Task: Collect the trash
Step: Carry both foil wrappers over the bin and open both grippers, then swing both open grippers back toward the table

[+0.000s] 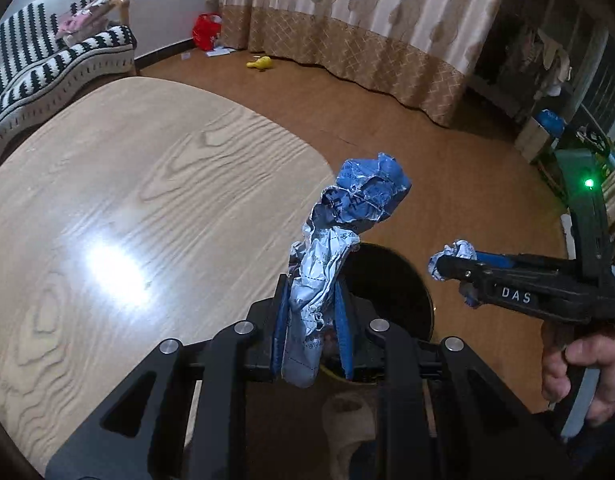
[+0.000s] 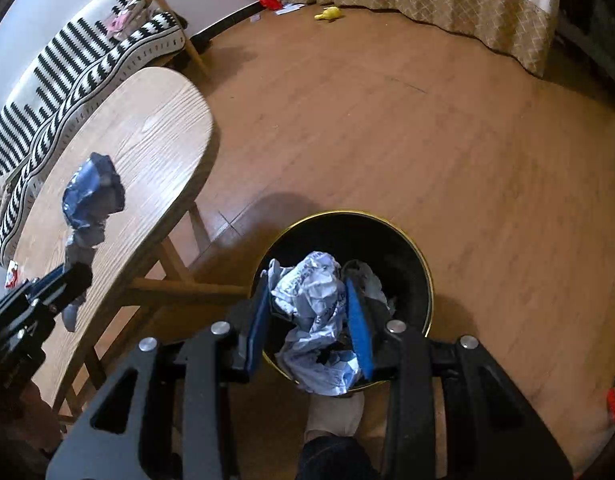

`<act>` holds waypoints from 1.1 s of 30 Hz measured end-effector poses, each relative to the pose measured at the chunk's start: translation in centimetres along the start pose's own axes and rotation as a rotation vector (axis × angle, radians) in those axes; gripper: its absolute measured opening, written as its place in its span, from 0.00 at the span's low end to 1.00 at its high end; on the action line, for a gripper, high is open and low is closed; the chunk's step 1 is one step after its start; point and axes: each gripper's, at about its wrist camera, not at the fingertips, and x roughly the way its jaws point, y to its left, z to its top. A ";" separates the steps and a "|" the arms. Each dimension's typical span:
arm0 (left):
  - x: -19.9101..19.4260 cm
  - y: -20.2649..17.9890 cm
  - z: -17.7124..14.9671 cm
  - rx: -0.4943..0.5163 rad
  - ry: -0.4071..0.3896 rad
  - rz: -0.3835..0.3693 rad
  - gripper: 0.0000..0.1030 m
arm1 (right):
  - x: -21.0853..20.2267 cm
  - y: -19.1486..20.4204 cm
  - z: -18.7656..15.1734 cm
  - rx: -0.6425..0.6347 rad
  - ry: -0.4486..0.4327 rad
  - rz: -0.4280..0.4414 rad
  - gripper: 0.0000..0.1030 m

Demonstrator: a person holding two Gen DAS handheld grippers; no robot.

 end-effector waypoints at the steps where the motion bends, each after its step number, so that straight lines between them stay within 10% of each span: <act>1: 0.4 -0.3 0.1 0.000 0.002 0.001 0.20 | 0.0 -0.4 0.1 0.004 0.002 -0.001 0.35; 6: 1.8 -0.6 0.8 -0.007 0.014 0.002 0.20 | -0.5 -0.7 0.1 0.021 -0.005 -0.031 0.59; 24: 6.9 -4.1 -0.2 0.032 0.107 -0.102 0.22 | -4.6 -1.8 0.9 0.105 -0.128 -0.042 0.69; 29: 7.5 -4.6 -0.6 0.032 0.100 -0.108 0.68 | -5.4 -2.1 1.2 0.135 -0.149 -0.028 0.71; 33: 6.7 -4.4 -0.7 0.035 0.083 -0.113 0.78 | -5.8 -0.9 1.4 0.107 -0.156 0.003 0.77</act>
